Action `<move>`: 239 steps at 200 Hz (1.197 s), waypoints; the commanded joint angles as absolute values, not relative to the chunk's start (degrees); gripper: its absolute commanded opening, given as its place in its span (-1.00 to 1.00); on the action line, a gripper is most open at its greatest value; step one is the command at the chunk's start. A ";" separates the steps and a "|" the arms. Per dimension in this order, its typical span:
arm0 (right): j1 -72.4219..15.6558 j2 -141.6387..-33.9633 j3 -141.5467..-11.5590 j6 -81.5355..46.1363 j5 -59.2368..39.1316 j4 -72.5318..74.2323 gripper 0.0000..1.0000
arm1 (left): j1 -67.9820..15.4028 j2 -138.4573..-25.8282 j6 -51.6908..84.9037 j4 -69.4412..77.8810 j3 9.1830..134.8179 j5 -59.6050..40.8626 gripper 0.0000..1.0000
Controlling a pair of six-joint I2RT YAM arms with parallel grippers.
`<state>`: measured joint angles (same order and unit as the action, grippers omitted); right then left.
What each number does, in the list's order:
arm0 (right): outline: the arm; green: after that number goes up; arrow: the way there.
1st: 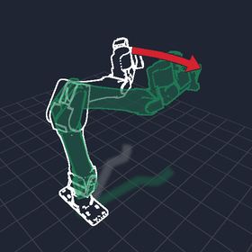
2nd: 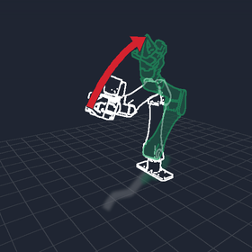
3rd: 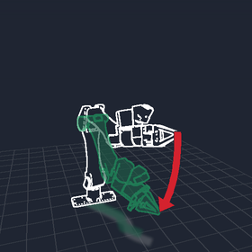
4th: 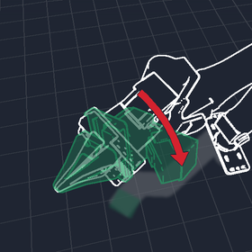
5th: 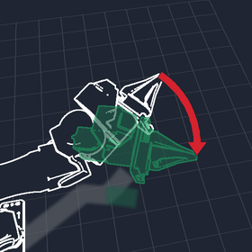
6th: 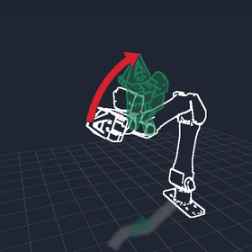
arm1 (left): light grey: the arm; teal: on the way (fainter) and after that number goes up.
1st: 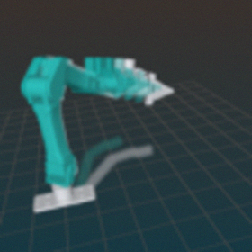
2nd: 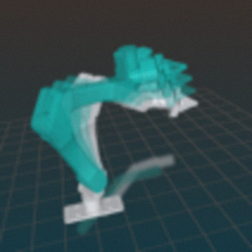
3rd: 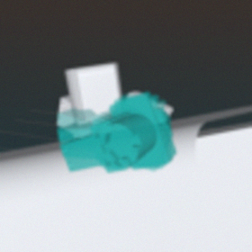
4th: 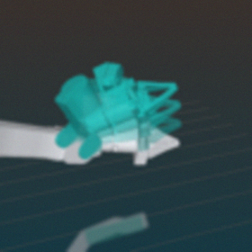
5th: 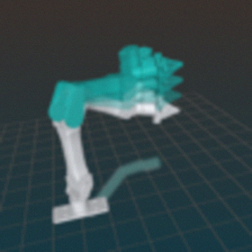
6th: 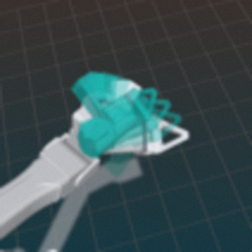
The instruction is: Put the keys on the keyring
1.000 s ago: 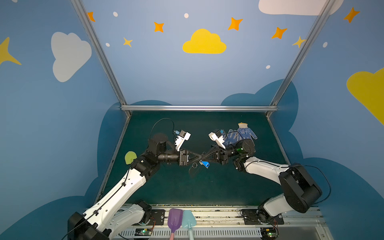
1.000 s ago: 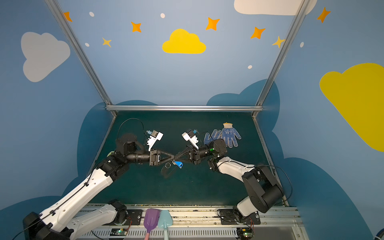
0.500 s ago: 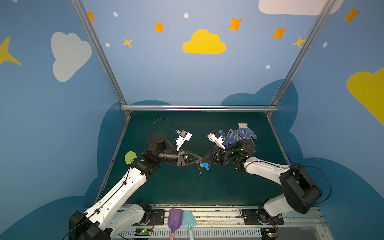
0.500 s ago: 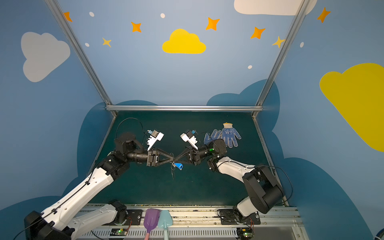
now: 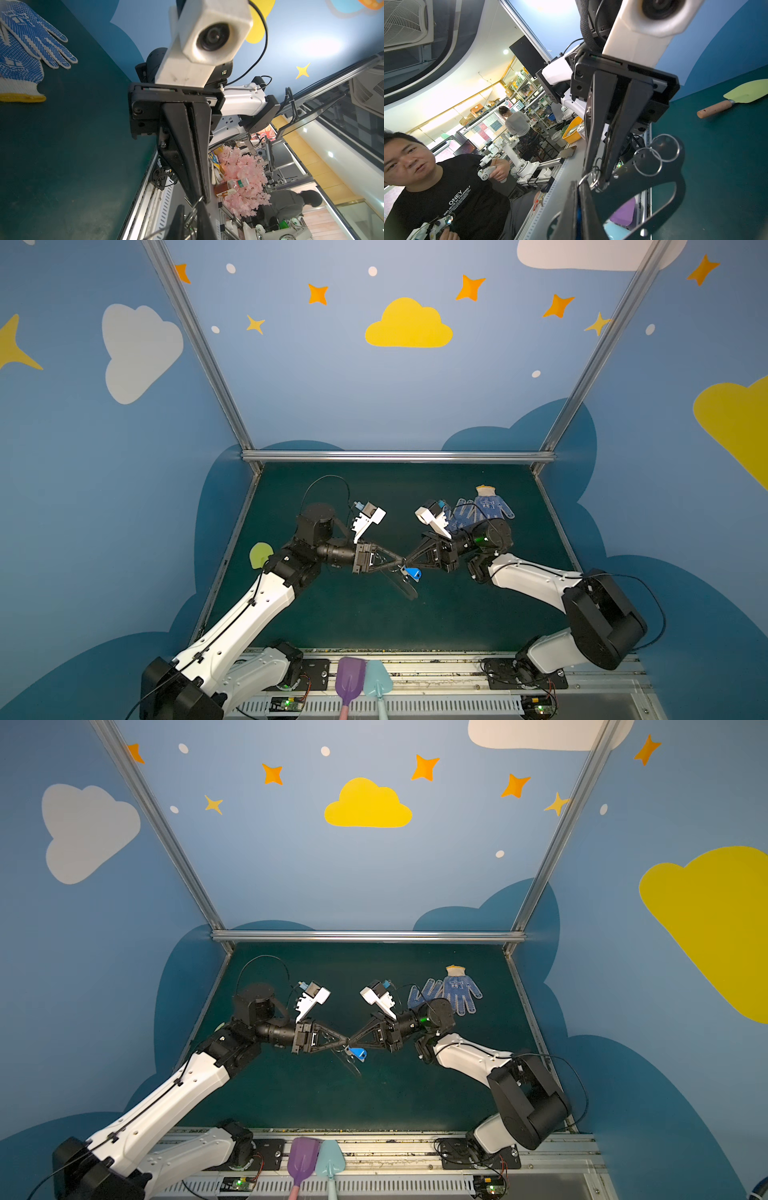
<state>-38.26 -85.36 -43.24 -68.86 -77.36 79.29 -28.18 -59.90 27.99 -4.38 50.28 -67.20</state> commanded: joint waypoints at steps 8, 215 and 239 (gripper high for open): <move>-38.32 -85.15 -45.10 -69.08 -76.49 80.68 -1.00 | -28.65 -59.38 27.49 -5.10 51.85 -70.35 -0.90; -34.94 -76.38 -46.14 -23.60 -43.37 8.62 0.75 | -30.16 -61.81 27.05 -21.65 54.25 -29.01 -0.92; -38.84 -73.92 -43.89 -22.49 -36.11 9.20 0.74 | -30.79 -62.57 30.02 -22.28 54.43 -24.68 -0.92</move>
<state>-35.42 -76.75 -45.93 -26.22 -46.13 13.50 -30.02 -62.19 26.61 -21.63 53.47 -31.18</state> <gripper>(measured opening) 0.875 0.047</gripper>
